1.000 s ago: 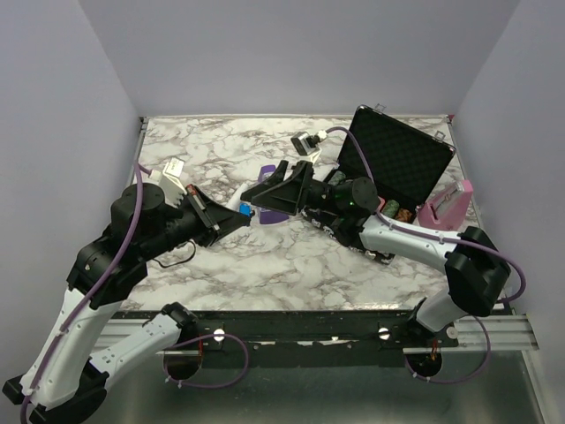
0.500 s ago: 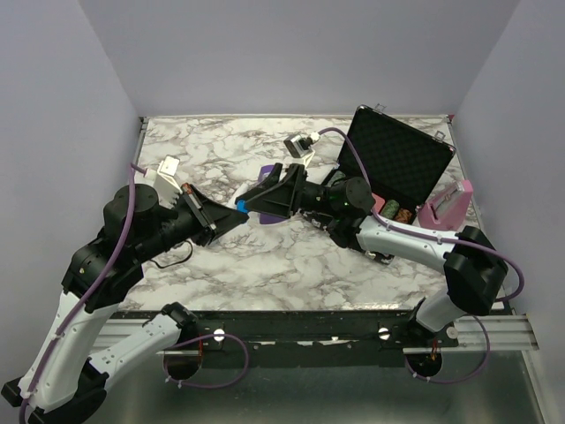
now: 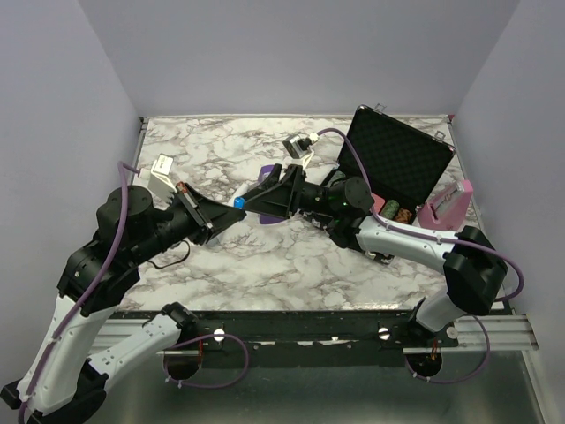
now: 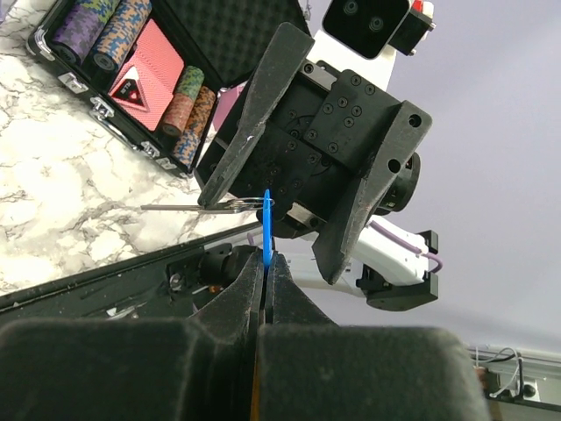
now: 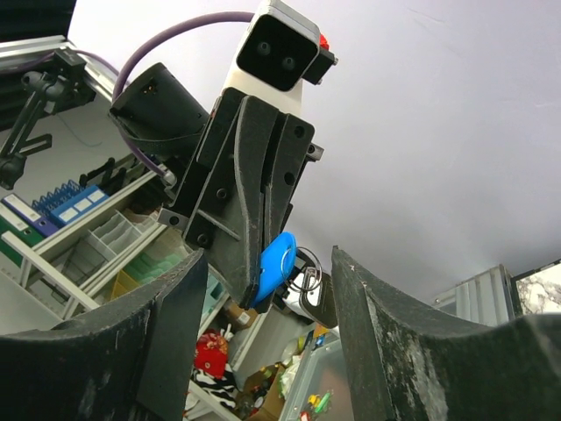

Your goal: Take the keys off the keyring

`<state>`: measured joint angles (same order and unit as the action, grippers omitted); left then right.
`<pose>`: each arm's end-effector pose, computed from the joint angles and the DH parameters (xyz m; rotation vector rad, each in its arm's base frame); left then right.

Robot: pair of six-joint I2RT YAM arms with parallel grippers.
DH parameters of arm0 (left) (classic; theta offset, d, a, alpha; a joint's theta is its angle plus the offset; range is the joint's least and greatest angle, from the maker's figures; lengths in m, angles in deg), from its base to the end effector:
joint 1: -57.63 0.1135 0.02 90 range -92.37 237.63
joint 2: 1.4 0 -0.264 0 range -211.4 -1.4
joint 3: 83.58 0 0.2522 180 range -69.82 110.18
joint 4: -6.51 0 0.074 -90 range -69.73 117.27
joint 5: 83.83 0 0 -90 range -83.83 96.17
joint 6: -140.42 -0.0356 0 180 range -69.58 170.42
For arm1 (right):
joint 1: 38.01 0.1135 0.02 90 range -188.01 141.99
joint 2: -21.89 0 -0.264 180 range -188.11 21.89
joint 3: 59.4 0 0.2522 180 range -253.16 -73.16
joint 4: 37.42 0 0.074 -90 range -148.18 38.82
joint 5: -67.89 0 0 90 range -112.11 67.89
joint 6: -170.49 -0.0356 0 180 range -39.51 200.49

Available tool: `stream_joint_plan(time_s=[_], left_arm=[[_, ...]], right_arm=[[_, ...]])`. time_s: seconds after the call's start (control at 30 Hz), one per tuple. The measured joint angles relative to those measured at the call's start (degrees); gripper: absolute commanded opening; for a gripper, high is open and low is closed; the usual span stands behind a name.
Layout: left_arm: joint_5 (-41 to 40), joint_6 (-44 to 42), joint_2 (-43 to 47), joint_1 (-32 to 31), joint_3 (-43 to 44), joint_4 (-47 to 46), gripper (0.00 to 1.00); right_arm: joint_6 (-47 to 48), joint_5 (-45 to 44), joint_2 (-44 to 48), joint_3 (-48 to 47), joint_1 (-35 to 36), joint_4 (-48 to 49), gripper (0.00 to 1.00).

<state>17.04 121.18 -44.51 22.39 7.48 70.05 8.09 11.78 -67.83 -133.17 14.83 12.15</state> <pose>0.0787 -0.0638 0.4519 -0.4967 2.0487 -1.3952 0.1940 0.2889 0.3655 -0.4764 1.3207 2.1933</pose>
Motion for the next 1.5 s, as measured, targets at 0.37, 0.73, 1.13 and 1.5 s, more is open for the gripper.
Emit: stream_joint_plan(time_s=[0.37,0.73,1.13,1.5], left_arm=[[-1.3,0.6,0.2,0.0,0.0,-0.4,0.00],[-1.7,1.3,0.7,0.4,0.0,-0.7,0.00],[-2.1,1.5,1.2,0.4,0.0,-0.4,0.00],[-2.3,1.7,2.3,0.4,-0.2,-0.3,0.00]], right_arm=[[-0.3,0.0,-0.1,0.1,0.1,0.1,0.54],[-1.1,0.1,-0.4,0.4,0.1,0.6,0.43],[-1.2,0.0,-0.4,0.4,0.3,1.4,0.31],[-1.2,0.0,-0.4,0.4,0.3,1.0,0.18]])
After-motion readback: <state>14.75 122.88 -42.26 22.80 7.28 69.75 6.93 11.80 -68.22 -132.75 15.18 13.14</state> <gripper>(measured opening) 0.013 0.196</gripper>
